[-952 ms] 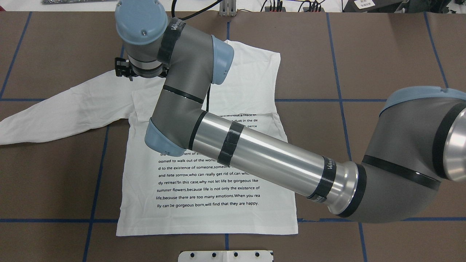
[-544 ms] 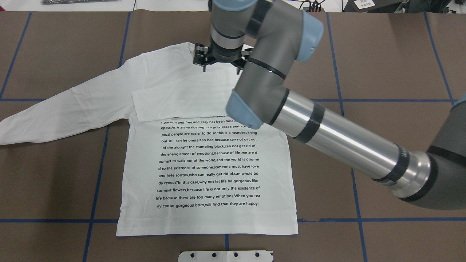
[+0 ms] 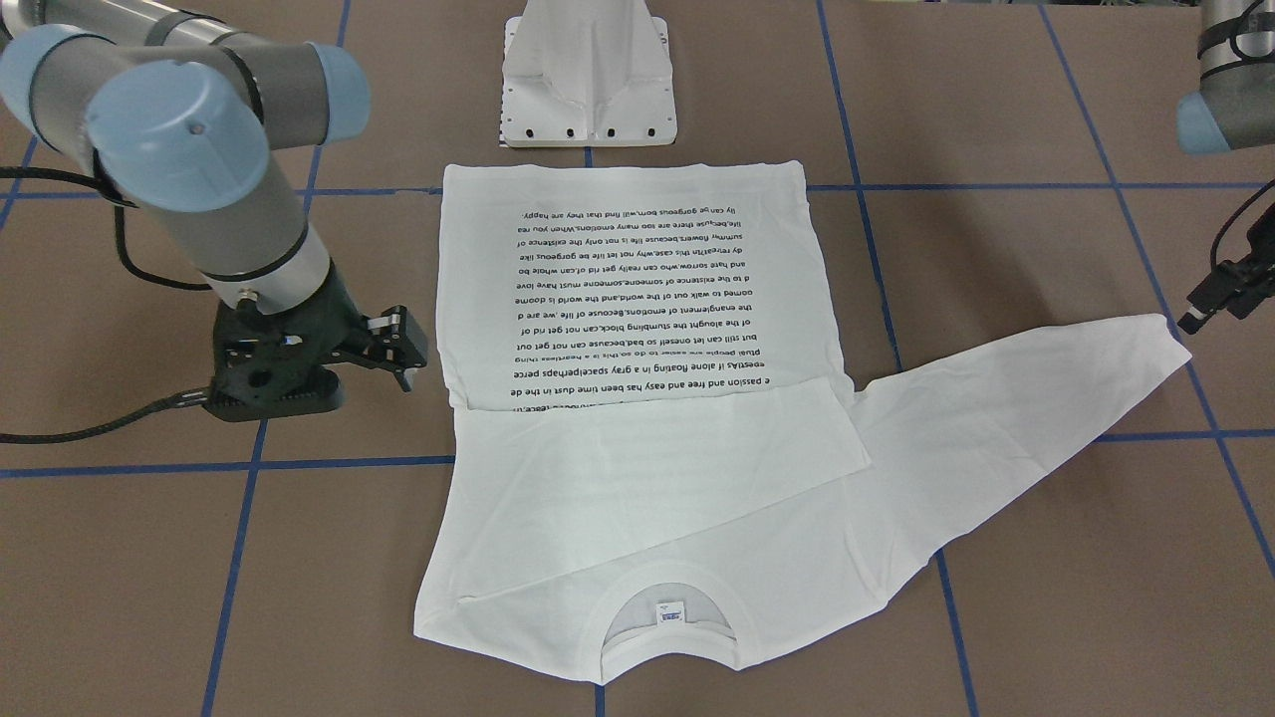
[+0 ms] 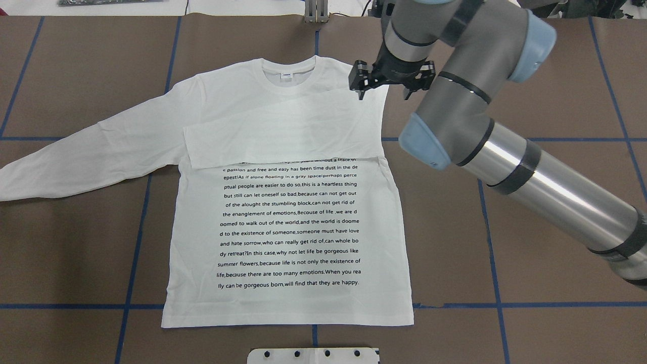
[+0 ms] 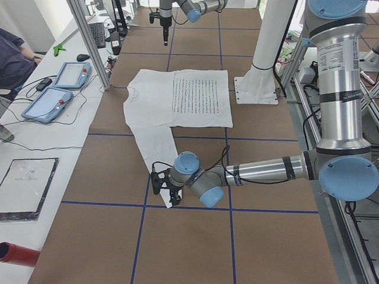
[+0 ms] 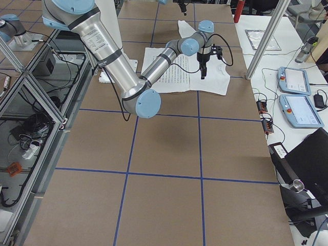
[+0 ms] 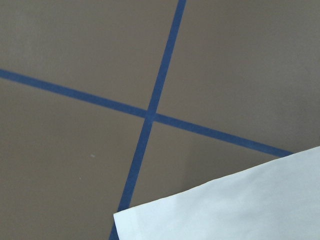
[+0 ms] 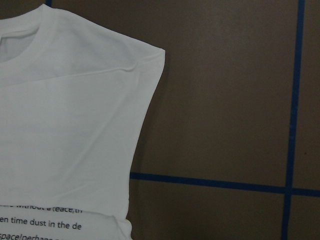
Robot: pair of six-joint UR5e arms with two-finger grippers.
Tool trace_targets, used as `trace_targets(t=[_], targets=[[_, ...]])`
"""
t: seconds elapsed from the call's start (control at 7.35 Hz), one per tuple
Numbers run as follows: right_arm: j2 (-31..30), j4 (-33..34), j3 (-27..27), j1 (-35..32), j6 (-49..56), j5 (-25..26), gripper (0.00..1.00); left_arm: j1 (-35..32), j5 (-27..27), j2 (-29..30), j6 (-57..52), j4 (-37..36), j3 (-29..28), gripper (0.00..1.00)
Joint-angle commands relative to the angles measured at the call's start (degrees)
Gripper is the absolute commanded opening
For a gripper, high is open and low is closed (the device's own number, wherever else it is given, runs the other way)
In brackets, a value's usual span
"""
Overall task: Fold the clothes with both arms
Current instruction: 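Release the sleeve and lift the right gripper back toward its side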
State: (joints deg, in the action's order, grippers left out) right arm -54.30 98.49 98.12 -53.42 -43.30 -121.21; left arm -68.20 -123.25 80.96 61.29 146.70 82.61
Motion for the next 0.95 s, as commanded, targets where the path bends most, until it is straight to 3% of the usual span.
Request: trace_targets(t=[0.0,0.14,0.82], targets=[[-8.07,0.65,4.95,-4.66,7.85,-4.54,1.00,5.25,3.54,-1.07,4.80,1.13,-0.17,0.99],[-8.89,0.48,5.23,-5.28,8.14,-5.35,1.00,8.23,3.55,-0.98,4.80,0.69,-0.87,0.99],[-9.16,0.83,7.25,-5.29,7.44,-5.27,1.00,8.69,3.55,-0.28,0.68,0.86,-4.19,0.91]])
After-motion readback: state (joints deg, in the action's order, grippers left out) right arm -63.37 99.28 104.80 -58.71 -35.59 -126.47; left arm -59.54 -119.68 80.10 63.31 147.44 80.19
